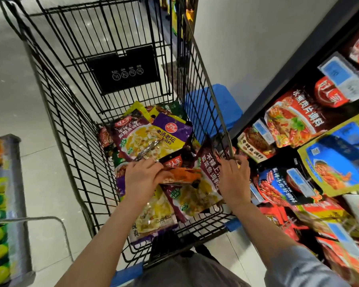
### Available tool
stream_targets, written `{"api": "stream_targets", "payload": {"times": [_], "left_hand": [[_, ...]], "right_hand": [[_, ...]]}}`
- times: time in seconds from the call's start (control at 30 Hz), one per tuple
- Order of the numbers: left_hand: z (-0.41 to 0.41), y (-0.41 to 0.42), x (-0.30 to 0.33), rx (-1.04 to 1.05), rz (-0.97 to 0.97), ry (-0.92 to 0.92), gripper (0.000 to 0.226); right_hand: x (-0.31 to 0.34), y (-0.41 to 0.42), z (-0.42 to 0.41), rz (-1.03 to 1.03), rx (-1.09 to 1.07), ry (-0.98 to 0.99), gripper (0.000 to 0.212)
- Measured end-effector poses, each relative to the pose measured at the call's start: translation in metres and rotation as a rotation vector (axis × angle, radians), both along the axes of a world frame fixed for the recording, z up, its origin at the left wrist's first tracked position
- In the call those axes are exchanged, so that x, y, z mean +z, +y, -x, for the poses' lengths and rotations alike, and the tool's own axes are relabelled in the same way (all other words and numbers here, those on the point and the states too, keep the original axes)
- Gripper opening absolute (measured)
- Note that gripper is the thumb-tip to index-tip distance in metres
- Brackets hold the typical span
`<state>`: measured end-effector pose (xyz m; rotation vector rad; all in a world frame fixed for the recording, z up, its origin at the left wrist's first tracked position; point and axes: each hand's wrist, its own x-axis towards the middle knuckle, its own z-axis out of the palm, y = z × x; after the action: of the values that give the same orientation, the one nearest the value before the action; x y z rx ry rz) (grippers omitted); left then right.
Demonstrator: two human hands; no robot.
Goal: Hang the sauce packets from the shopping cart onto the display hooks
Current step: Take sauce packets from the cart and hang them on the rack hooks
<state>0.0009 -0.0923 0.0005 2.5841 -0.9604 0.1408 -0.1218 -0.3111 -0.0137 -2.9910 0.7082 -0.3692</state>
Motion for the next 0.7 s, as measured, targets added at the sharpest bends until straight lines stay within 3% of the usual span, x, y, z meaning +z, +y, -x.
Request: {"api": "stream_targets", "payload": {"times": [0.17, 0.3, 0.47, 0.57, 0.7], "left_hand": [[-0.013, 0.006, -0.004, -0.118, 0.062, 0.011, 0.055], [-0.027, 0.016, -0.006, -0.228, 0.092, 0.086, 0.034], [-0.037, 0.016, -0.005, -0.195, 0.124, 0.139, 0.030], [-0.036, 0.010, -0.004, -0.130, 0.109, 0.109, 0.024], [-0.038, 0.001, 0.004, -0.052, 0.125, 0.200, 0.015]], "right_hand": [[0.000, 0.001, -0.001, -0.040, -0.024, -0.023, 0.010], [0.005, 0.003, -0.002, -0.055, -0.029, -0.035, 0.025], [0.011, 0.004, -0.006, -0.058, -0.085, -0.024, 0.033], [0.019, -0.001, -0.011, -0.100, -0.140, -0.079, 0.024], [0.039, -0.003, -0.009, -0.231, -0.204, -0.043, 0.011]]}}
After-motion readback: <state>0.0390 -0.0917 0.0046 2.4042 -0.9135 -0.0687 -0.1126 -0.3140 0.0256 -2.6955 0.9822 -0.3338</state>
